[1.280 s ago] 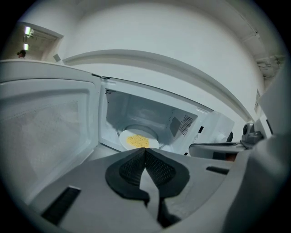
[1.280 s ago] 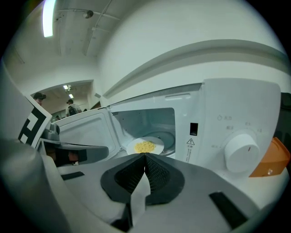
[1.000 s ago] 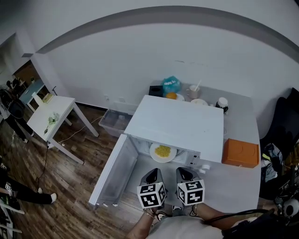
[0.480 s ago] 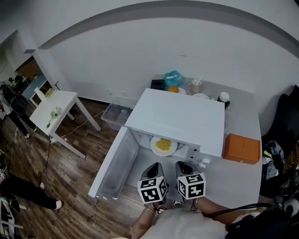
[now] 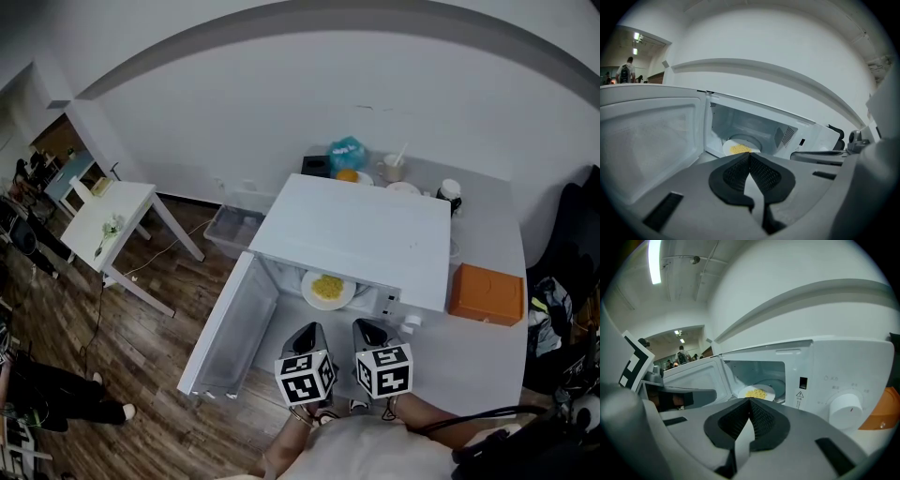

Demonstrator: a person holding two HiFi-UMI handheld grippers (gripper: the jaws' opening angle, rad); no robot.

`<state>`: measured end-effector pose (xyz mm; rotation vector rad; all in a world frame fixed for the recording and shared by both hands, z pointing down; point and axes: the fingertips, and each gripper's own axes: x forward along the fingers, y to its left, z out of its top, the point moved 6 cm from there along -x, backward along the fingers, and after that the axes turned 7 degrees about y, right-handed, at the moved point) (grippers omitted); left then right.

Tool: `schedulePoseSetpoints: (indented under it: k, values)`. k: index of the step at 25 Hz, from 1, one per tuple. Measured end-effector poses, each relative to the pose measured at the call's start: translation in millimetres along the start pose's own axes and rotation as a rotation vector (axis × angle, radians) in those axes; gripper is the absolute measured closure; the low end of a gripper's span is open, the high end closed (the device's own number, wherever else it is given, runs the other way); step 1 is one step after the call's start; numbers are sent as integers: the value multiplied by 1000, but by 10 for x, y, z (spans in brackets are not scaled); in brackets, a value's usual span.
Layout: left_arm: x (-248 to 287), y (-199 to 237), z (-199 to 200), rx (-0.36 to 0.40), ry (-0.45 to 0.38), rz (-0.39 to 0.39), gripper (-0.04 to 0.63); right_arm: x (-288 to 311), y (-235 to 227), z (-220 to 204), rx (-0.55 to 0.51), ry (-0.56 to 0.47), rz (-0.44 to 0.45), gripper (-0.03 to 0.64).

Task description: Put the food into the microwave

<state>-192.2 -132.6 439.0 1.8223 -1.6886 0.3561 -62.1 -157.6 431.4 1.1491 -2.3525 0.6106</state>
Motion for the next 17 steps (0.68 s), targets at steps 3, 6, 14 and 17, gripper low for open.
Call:
schedulePoseSetpoints:
  k: [3,6,14,17]
  values:
    - [-7,-4,2,3,1,1,591,3,-11,-14,13,0,0,601]
    - [-20,11,-6,3,3,3,591,13,-4,-32,22,0,1,601]
    - [-43,42,-20,2,10,6,591,11,21,-44,32,-1,-2,601]
    - [-44,58,-16,-5,9,4,591,20,31,-35,30,-5,1,601]
